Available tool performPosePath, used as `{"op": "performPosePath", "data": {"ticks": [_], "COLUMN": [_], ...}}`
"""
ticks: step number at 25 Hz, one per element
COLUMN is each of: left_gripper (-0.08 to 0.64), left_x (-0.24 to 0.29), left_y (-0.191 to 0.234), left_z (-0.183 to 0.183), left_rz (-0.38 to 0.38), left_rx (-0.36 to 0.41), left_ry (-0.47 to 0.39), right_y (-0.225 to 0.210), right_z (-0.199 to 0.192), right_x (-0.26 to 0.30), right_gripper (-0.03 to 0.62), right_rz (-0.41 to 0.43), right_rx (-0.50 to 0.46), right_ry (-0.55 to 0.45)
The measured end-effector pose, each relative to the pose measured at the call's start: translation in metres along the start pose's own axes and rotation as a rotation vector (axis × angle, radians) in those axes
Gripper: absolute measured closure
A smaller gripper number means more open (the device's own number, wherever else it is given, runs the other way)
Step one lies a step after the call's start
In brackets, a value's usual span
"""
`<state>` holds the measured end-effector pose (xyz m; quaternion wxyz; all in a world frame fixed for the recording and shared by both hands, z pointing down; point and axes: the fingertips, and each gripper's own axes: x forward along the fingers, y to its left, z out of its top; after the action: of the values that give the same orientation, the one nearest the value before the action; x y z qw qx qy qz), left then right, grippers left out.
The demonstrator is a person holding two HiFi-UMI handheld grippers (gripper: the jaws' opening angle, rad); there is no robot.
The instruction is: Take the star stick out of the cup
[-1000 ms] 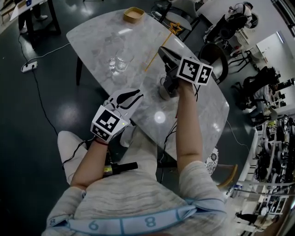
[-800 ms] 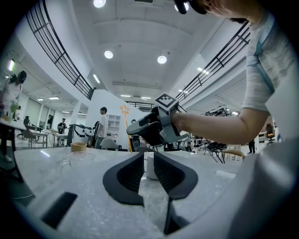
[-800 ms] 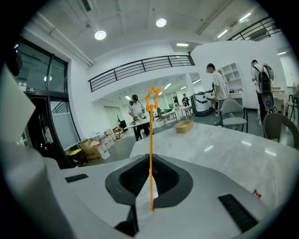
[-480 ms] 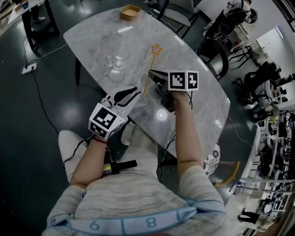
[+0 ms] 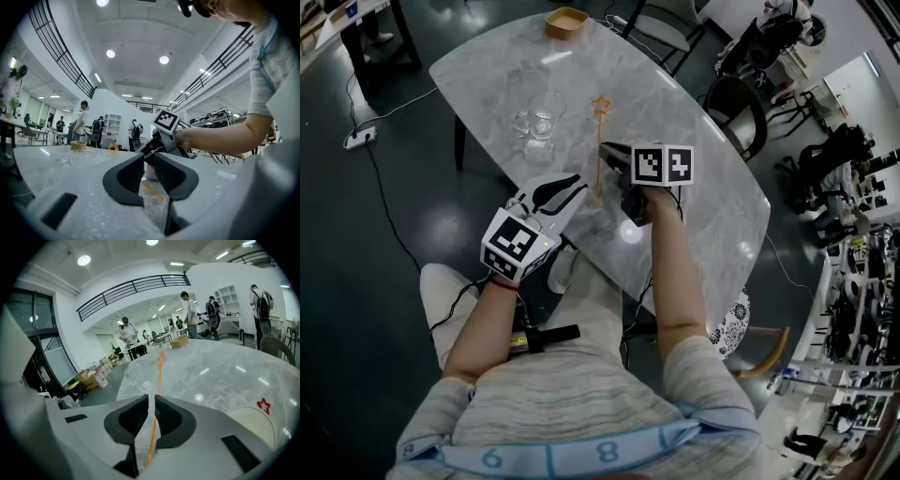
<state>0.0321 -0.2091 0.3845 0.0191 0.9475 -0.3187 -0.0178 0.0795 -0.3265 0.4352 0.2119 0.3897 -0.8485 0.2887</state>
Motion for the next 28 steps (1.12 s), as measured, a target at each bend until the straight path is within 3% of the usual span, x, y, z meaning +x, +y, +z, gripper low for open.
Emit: {"op": "performPosePath", "data": {"ticks": [4,9,22,28], "left_gripper": [0.497,0.497,0.497,0.497], "left_x": [-0.002,-0.002,-0.005,-0.001], "left_y": [-0.001,0.001,0.003,0.004], "left_z": [0.003,0.003,0.005,0.006], "left_rz": [0.002,0.007,0.017,0.016], "left_rx": [0.001,-0.002,-0.015,-0.016], "left_ry": [-0.003,-0.009,-0.015,-0.011], "right_y": [0.003,0.016,0.064,0.073], "right_z": [0.005,0.013,-0.014,-0.035], "right_x": [-0.003,-0.014,-0.046,-0.055], "right_gripper": [0.563,0.563,0.565,0.58], "right_rz": [-0.02,-0.028,0.021,0.025], "right_rx": [-0.015,-0.023,-0.051,-0.085], "right_ry": [-0.048,-0.177,-0.371,-0.382]}}
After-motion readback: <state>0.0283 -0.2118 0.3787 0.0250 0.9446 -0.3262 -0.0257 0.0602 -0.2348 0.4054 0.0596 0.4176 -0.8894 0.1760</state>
